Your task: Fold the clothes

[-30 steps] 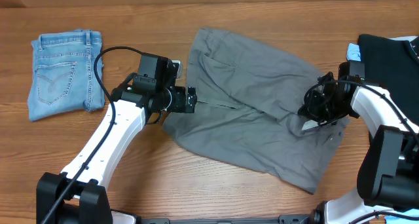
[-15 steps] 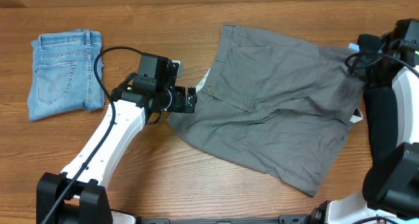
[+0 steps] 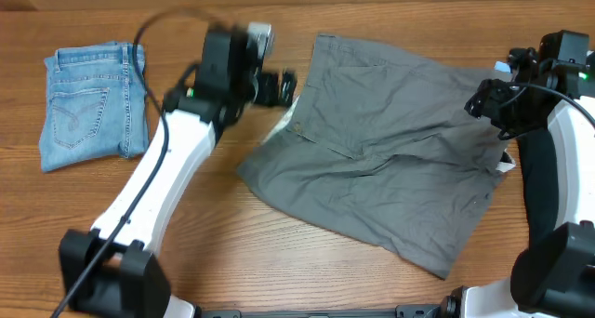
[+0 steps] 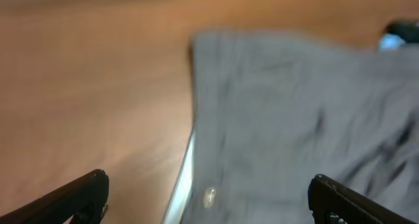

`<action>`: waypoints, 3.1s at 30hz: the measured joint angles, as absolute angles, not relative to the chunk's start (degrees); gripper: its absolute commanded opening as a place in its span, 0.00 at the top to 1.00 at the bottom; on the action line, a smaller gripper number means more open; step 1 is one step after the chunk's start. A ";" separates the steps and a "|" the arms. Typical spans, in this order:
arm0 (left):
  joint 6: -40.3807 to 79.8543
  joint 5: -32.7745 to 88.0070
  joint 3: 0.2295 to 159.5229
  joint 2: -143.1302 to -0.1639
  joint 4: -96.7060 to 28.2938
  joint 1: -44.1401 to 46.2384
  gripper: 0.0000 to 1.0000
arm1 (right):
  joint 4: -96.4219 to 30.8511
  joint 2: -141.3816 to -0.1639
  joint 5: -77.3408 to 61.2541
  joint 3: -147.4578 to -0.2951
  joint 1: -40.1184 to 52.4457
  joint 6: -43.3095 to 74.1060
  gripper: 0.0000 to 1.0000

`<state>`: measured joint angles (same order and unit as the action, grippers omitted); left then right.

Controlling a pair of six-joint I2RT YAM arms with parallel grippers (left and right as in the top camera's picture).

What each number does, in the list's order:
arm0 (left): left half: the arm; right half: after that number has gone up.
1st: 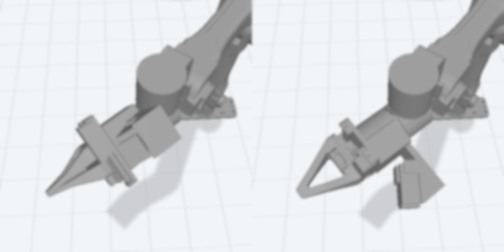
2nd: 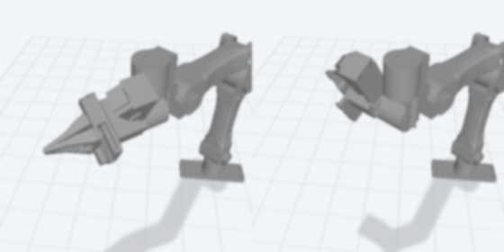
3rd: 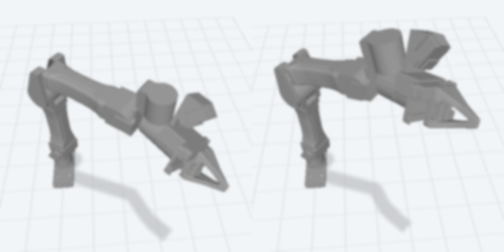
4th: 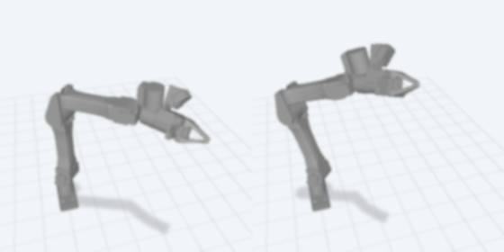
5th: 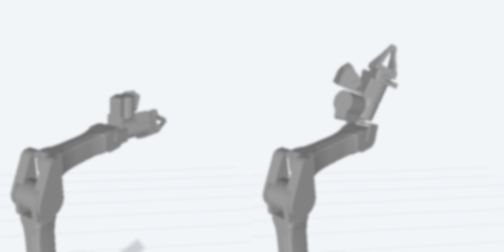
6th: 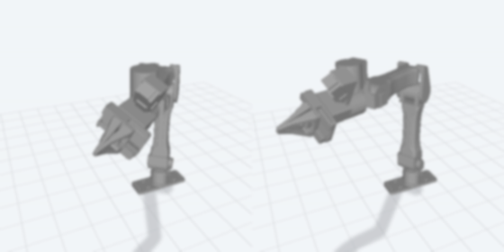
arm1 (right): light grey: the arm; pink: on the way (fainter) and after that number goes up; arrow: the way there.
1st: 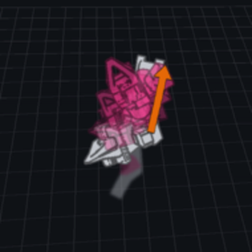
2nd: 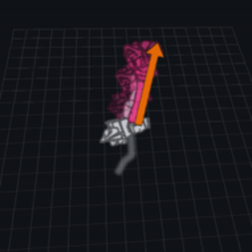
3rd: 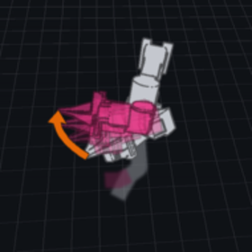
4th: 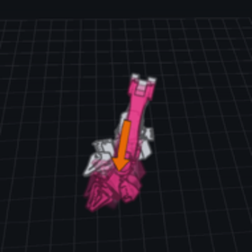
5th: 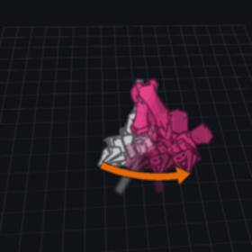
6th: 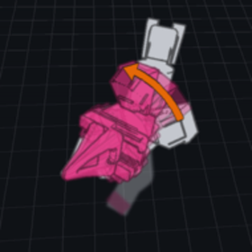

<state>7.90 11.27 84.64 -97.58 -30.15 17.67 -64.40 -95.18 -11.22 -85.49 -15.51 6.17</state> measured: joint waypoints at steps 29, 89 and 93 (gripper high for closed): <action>13.08 8.67 132.46 -147.72 -39.66 15.03 0.96 | -69.06 -81.21 -8.95 -85.54 -15.66 8.97 0.29; 48.53 4.03 41.91 -81.41 -38.63 8.10 0.00 | -50.72 -90.61 -27.38 -45.41 -12.51 8.97 0.23; 49.19 4.01 40.29 -84.77 -32.60 8.10 0.00 | -50.22 -90.61 -27.70 -45.41 -9.74 8.99 0.25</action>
